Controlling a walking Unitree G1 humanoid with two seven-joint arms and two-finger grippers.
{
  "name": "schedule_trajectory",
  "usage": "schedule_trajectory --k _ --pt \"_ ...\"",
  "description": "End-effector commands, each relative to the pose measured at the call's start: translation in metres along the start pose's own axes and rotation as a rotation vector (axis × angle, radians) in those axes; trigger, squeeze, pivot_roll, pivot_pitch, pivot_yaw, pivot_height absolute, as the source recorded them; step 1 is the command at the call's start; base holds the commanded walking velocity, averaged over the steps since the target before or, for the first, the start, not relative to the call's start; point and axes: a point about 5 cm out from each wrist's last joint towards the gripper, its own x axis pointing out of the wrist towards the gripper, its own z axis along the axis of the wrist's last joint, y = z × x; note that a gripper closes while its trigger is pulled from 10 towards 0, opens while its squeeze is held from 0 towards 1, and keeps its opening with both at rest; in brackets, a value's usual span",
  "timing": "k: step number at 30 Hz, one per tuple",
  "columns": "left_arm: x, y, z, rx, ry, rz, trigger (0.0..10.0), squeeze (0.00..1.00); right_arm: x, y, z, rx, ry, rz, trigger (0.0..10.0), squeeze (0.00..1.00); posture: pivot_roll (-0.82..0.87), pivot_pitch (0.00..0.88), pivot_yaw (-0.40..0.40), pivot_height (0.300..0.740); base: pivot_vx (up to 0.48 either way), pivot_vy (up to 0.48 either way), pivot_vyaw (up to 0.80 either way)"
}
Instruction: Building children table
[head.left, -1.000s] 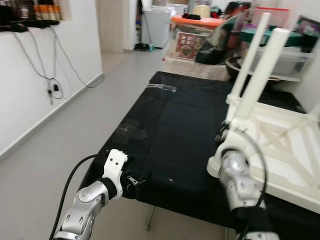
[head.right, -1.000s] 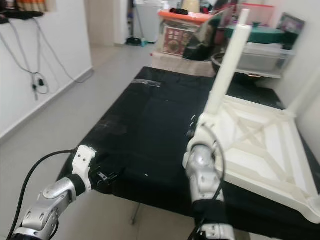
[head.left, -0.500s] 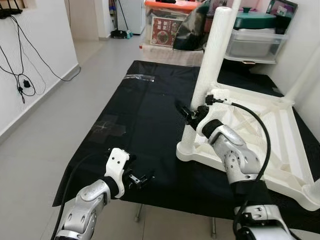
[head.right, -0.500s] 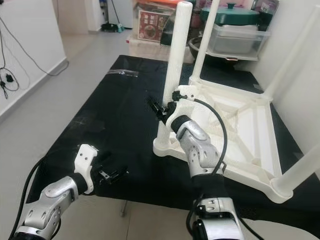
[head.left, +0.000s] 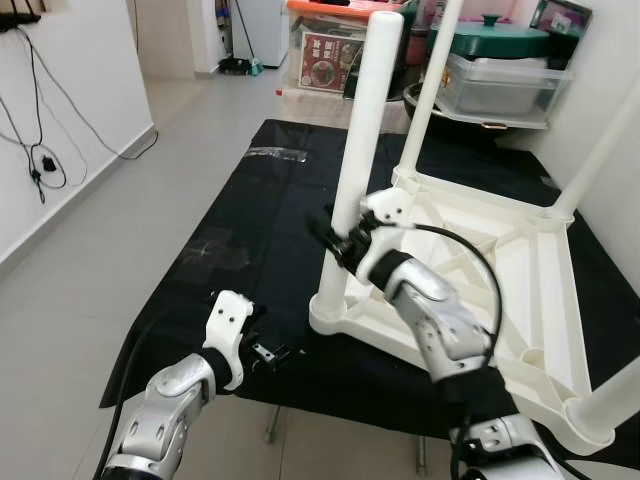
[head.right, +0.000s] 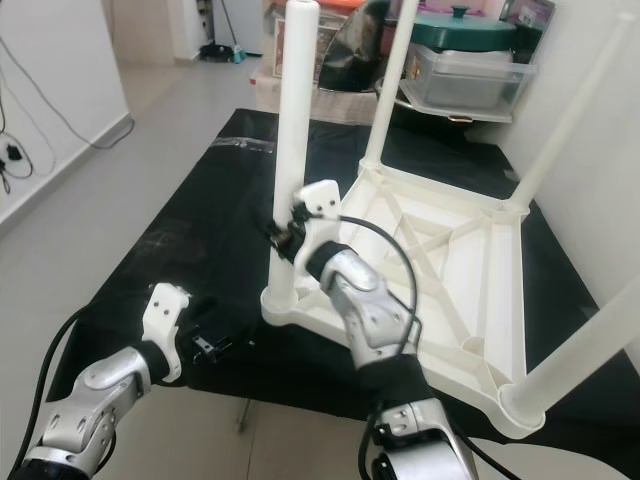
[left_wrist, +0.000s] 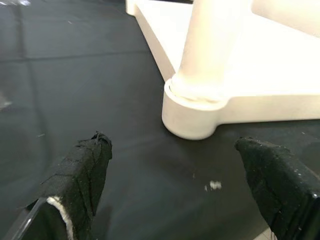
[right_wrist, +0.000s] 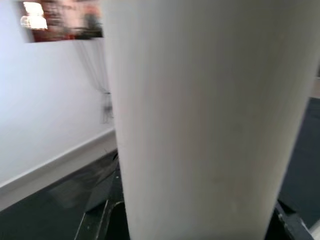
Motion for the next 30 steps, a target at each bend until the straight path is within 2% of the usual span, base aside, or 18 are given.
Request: schedule_trajectory --k 1,2,4,5,6,7,8,11,12,13,14,17,19,20,21,22,24,30 --pt "0.000 -0.001 -0.002 0.003 0.010 -0.003 10.0 0.00 -0.028 -0.064 -0.056 0.053 0.258 -0.563 0.0 0.00 0.06 0.000 -0.098 0.740 0.000 0.000 0.00" --pt "0.000 -0.001 -0.002 0.003 0.010 -0.003 10.0 0.00 -0.028 -0.064 -0.056 0.053 0.258 -0.563 0.0 0.00 0.06 0.000 -0.098 0.740 0.000 0.000 0.00" --pt "-0.001 -0.002 -0.002 -0.002 0.010 -0.006 10.0 0.00 -0.051 -0.080 -0.064 0.040 0.273 -0.811 0.0 0.00 0.06 0.000 -0.097 0.740 0.000 0.000 0.00" --pt "-0.001 -0.002 -0.002 -0.002 0.010 -0.006 10.0 0.00 -0.051 -0.080 -0.064 0.040 0.273 -0.811 0.0 0.00 0.06 0.000 -0.097 0.740 0.000 0.000 0.00" --pt "-0.001 -0.002 -0.003 -0.003 0.012 -0.007 10.0 0.00 -0.054 -0.075 -0.065 0.047 0.272 -0.806 1.1 0.00 0.05 0.000 -0.095 0.740 0.000 0.000 0.00" --pt "-0.001 -0.003 -0.004 -0.005 0.014 -0.007 10.0 0.00 -0.049 -0.063 -0.062 0.062 0.260 -0.701 10.0 0.00 0.04 0.000 -0.091 0.740 0.000 0.000 0.00" --pt "-0.001 -0.003 -0.004 -0.005 0.014 -0.007 10.0 0.00 -0.049 -0.063 -0.062 0.062 0.260 -0.701 10.0 0.00 0.04 0.000 -0.091 0.740 0.000 0.000 0.00" --pt "0.004 -0.005 -0.003 -0.006 0.011 -0.015 10.0 0.00 -0.032 -0.030 -0.040 0.126 0.124 -0.370 10.0 0.00 0.04 0.000 -0.092 0.740 0.000 0.000 0.00" --pt "0.004 -0.005 -0.003 -0.006 0.011 -0.015 10.0 0.00 -0.032 -0.030 -0.040 0.126 0.124 -0.370 10.0 0.00 0.04 0.000 -0.092 0.740 0.000 0.000 0.00" --pt "0.005 -0.005 -0.003 -0.005 0.009 -0.018 10.0 0.00 -0.030 -0.024 -0.034 0.143 0.089 -0.299 10.0 0.00 0.04 0.000 -0.092 0.740 0.000 0.000 0.00" --pt "0.006 -0.006 -0.002 -0.005 0.006 -0.019 10.0 0.00 -0.027 -0.016 -0.026 0.165 0.046 -0.183 10.0 1.00 0.05 0.000 -0.094 0.740 0.000 0.000 0.00" --pt "0.007 -0.006 -0.001 -0.005 0.003 -0.019 10.0 0.00 -0.026 -0.010 -0.019 0.188 0.017 -0.112 10.0 1.00 0.05 0.000 -0.095 0.740 0.000 0.000 0.00" --pt "0.006 -0.004 -0.001 -0.005 0.001 -0.016 10.0 0.00 -0.022 -0.003 -0.004 0.180 -0.021 0.032 10.0 1.00 0.05 0.000 -0.098 0.740 0.000 0.000 0.00" --pt "0.006 -0.004 -0.001 -0.005 0.001 -0.016 10.0 0.00 -0.022 -0.003 -0.004 0.180 -0.021 0.032 10.0 1.00 0.05 0.000 -0.098 0.740 0.000 0.000 0.00" --pt "0.004 -0.003 -0.001 -0.005 0.002 -0.013 10.0 0.00 -0.025 0.002 0.010 0.161 -0.072 0.187 10.0 0.00 0.05 0.000 -0.102 0.740 0.000 0.000 0.00" --pt "0.002 -0.002 -0.004 -0.005 0.007 -0.006 10.0 0.00 -0.031 0.007 0.019 0.124 -0.101 0.359 10.0 0.00 0.05 0.000 -0.106 0.740 0.000 0.000 0.00" --pt "0.000 -0.001 -0.006 -0.004 0.013 0.004 10.0 0.00 -0.042 0.014 0.022 0.061 -0.108 0.567 10.0 0.00 0.05 0.000 -0.109 0.740 0.000 0.000 0.00" --pt "0.003 0.000 -0.004 -0.004 0.004 0.009 10.0 0.00 -0.050 0.025 0.011 0.019 -0.074 0.720 10.0 0.00 0.06 0.000 -0.117 0.740 0.000 0.000 0.00"
